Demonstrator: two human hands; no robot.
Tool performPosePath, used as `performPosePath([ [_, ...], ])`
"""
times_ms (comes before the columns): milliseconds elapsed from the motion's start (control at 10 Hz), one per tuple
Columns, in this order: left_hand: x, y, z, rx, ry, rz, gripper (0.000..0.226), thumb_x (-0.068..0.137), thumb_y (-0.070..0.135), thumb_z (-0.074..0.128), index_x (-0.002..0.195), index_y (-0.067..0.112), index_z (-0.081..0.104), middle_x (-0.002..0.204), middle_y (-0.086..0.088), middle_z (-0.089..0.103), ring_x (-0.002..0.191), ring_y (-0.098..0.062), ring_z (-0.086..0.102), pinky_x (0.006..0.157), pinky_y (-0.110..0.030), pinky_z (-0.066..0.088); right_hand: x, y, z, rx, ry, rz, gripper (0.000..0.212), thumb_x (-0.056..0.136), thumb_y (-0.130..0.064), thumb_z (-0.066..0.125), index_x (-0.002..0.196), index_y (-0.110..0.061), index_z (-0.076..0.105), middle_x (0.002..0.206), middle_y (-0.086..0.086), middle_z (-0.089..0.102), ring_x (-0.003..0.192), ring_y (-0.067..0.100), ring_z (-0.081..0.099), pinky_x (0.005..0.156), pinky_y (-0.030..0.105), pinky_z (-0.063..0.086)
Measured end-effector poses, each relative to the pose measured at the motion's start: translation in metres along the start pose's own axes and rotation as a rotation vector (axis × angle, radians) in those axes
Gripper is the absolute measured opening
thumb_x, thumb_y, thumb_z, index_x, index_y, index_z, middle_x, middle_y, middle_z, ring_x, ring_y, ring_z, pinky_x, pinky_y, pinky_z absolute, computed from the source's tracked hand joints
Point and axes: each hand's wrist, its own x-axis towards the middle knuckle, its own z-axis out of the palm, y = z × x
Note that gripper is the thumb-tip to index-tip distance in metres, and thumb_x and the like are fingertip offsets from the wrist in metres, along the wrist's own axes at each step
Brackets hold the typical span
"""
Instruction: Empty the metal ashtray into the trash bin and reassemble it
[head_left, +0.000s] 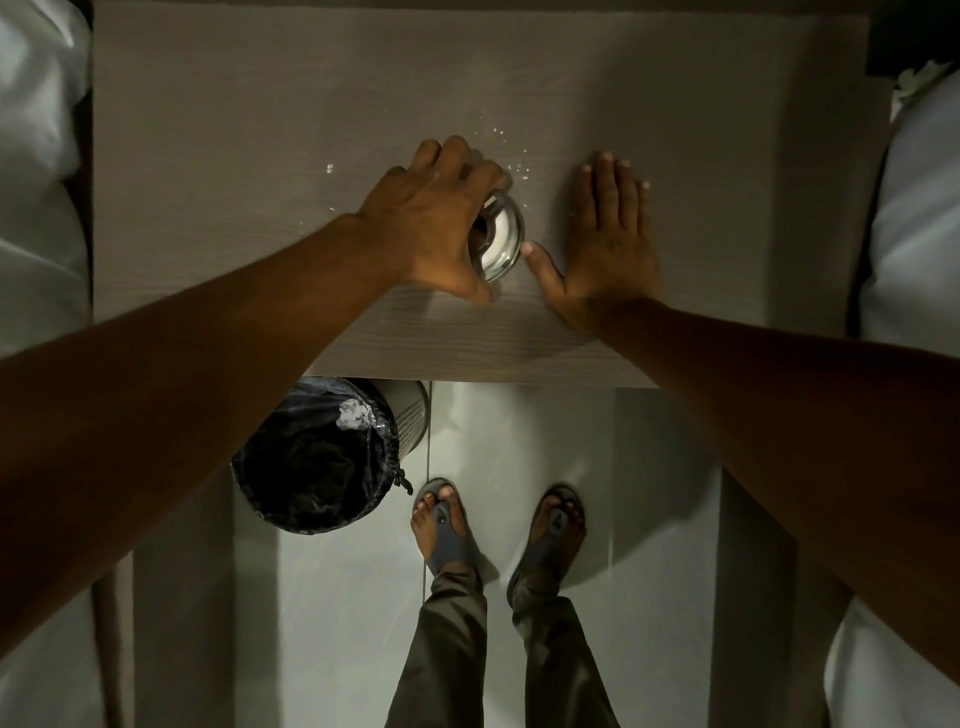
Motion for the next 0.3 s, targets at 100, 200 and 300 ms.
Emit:
performPosePath([
  [100, 0.001, 0.002, 0.001, -0.018, -0.001, 0.012, 0.121, 0.045, 0.074, 0.075, 0.145, 0.020, 0.032, 0.142, -0.015, 0.038, 0.128, -0.037, 0.039, 0.092, -0.055, 0.047, -0.001, -0.002, 0.002, 0.015, -0.004, 0.001, 0.101, 0.097, -0.074, 0.028, 0.158, 0.007, 0.021, 0.167, 0.031, 0.020, 0.156, 0.043, 0.015, 0.127, 0.058, 0.013],
  [200, -0.003, 0.000, 0.009, -0.073, -0.068, -0.021, 0.126, 0.045, 0.081, 0.066, 0.149, 0.024, 0.024, 0.148, -0.012, 0.033, 0.133, -0.036, 0.035, 0.098, -0.056, 0.043, -0.007, 0.007, 0.013, 0.016, -0.121, 0.014, 0.098, 0.099, -0.070, 0.030, 0.160, 0.006, 0.016, 0.169, 0.029, 0.014, 0.157, 0.042, 0.010, 0.128, 0.056, 0.008],
  [300, -0.015, -0.003, 0.024, -0.111, -0.116, -0.084, 0.127, 0.049, 0.082, 0.062, 0.153, 0.025, 0.017, 0.154, -0.012, 0.027, 0.138, -0.037, 0.031, 0.104, -0.056, 0.038, -0.017, 0.015, 0.023, 0.025, -0.239, 0.021, 0.088, 0.102, -0.058, 0.035, 0.161, 0.004, 0.012, 0.171, 0.026, 0.009, 0.158, 0.040, 0.005, 0.129, 0.052, 0.003],
])
